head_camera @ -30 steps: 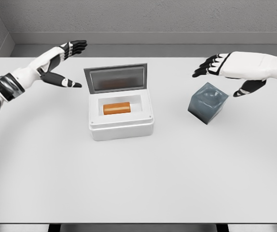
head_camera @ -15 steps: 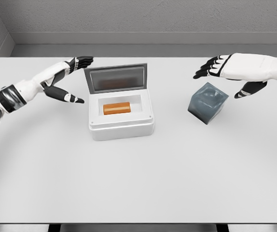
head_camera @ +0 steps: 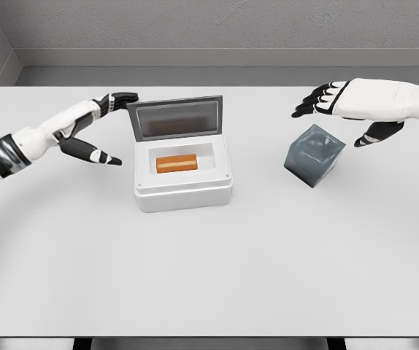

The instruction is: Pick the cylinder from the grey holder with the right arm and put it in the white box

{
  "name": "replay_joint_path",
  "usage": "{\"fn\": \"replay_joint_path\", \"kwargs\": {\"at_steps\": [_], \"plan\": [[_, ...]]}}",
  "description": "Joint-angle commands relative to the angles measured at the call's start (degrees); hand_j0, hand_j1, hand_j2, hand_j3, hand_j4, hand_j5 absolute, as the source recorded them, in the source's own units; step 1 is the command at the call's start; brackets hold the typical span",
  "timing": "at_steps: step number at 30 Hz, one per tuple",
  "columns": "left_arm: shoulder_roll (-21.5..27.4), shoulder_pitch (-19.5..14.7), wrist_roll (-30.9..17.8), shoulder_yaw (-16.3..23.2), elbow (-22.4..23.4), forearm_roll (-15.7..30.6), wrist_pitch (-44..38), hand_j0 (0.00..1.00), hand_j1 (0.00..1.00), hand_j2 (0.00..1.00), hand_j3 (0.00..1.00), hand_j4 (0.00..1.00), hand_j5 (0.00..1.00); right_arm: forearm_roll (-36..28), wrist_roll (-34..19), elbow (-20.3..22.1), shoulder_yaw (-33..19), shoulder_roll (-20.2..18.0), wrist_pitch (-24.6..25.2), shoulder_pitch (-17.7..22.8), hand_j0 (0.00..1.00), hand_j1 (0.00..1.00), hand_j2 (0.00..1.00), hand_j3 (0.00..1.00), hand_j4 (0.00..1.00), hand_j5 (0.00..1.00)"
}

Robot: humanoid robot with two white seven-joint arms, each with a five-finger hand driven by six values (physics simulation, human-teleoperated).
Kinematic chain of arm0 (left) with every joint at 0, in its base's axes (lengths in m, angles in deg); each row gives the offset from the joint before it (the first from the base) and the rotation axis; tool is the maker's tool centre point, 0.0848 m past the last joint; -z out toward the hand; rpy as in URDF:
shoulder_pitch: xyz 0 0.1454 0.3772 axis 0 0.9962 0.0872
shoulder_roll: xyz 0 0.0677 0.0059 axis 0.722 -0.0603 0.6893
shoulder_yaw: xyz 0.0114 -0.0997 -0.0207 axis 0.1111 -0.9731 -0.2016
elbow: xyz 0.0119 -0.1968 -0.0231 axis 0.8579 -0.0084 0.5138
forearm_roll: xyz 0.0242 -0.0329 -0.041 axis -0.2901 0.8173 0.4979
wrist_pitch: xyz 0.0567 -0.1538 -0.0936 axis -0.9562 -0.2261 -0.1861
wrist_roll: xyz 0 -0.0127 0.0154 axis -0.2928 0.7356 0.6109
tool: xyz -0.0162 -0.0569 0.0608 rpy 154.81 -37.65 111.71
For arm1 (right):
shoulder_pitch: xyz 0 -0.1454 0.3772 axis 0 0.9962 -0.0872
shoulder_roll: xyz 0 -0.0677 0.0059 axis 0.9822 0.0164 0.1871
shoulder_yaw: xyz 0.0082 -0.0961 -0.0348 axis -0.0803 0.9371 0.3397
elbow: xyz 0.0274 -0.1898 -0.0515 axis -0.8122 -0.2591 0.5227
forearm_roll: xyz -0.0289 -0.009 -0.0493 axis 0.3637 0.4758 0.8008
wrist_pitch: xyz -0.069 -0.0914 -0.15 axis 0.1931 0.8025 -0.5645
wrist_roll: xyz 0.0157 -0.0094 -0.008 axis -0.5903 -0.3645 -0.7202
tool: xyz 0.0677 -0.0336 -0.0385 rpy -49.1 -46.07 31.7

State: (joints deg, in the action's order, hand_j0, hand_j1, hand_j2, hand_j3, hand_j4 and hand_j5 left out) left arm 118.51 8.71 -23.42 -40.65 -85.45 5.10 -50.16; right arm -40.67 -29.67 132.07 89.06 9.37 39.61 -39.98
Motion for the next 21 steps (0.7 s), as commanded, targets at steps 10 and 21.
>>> {"fn": "replay_joint_path", "kwargs": {"at_steps": [10, 21], "plan": [[2.59, -0.18, 0.01, 3.2, -6.57, 1.64, 0.85, 1.0, 1.0, 1.0, 1.0, 1.0, 1.0, -0.31, 0.03, 0.18, -0.26, -0.23, 0.16, -0.09, 1.0, 1.0, 1.0, 1.0, 1.0, 1.0], [5.23, -0.09, 0.01, 3.29, -8.42, 3.66, 0.94, 1.0, 1.0, 1.0, 1.0, 1.0, 1.0, -0.4, 0.03, 0.27, -0.26, -0.85, 0.16, -0.09, 1.0, 1.0, 1.0, 1.0, 1.0, 1.0]]}}
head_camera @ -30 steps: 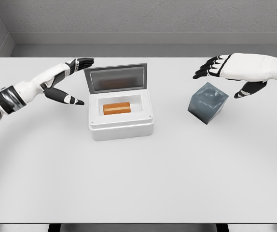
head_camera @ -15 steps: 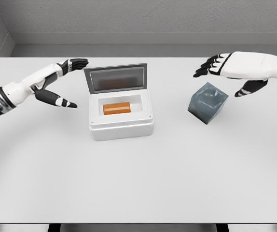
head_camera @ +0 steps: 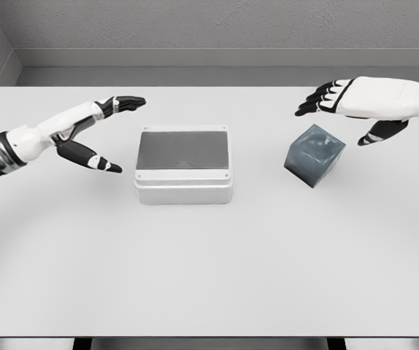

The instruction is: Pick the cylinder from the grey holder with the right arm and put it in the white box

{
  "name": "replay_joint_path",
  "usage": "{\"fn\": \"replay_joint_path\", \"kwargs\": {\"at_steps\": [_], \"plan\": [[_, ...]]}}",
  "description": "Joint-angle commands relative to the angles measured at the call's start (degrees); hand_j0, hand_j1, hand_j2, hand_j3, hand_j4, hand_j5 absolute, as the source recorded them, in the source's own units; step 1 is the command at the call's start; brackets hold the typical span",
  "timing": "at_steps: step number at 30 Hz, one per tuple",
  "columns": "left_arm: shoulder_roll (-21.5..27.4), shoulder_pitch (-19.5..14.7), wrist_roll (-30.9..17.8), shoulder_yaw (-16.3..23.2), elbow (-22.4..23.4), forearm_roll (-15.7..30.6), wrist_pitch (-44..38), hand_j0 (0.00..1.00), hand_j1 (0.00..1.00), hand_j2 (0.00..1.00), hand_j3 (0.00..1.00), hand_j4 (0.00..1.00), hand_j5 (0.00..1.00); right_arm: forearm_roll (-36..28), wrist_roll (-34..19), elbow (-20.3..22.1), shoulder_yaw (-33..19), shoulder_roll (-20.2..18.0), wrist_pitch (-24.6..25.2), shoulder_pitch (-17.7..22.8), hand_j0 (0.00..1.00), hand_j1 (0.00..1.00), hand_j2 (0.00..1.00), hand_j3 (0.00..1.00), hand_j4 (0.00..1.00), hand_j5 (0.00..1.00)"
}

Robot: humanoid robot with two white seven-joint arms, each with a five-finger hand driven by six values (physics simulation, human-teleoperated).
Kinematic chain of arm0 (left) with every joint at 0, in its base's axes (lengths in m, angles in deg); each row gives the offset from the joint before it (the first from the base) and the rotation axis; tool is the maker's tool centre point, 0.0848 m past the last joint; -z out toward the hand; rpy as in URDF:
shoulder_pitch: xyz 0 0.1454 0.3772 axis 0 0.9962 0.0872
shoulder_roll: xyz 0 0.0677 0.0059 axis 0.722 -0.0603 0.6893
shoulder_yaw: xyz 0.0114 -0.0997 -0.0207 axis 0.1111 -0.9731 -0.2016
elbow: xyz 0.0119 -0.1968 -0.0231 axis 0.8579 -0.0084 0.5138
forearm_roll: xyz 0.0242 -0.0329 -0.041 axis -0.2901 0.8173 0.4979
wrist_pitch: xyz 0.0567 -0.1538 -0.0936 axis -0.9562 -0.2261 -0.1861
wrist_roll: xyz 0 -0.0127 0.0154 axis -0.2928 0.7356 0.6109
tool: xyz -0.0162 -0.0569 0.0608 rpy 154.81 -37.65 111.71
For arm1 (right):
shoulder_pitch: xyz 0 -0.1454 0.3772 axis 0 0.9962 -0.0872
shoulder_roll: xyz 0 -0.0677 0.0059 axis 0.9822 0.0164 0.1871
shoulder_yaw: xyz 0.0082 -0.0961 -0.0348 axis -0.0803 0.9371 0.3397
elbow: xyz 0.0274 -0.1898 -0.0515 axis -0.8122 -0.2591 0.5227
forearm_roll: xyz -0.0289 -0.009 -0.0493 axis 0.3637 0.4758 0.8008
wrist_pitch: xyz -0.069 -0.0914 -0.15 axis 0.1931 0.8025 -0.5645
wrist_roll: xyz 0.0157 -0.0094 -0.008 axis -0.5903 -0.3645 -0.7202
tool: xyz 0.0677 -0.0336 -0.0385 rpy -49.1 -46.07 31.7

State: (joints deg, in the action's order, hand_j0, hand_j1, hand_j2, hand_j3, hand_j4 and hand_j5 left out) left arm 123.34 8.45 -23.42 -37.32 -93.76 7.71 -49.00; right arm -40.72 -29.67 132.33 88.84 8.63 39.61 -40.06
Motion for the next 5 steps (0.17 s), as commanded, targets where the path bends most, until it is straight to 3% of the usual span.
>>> {"fn": "replay_joint_path", "kwargs": {"at_steps": [1, 5], "plan": [[0.31, -0.09, 0.01, -0.04, 1.73, 1.22, -0.23, 1.0, 1.0, 1.0, 1.0, 1.0, 1.0, -0.35, 0.03, 0.01, -0.04, -0.11, 0.16, 0.0, 1.0, 1.0, 1.0, 1.0, 1.0, 1.0], [0.22, -0.44, 0.01, -0.3, 7.62, 0.87, 1.99, 1.0, 1.0, 1.0, 1.0, 1.0, 1.0, -0.35, 0.03, 0.1, -0.04, -0.2, 0.16, 0.44, 1.0, 1.0, 1.0, 1.0, 1.0, 1.0]]}}
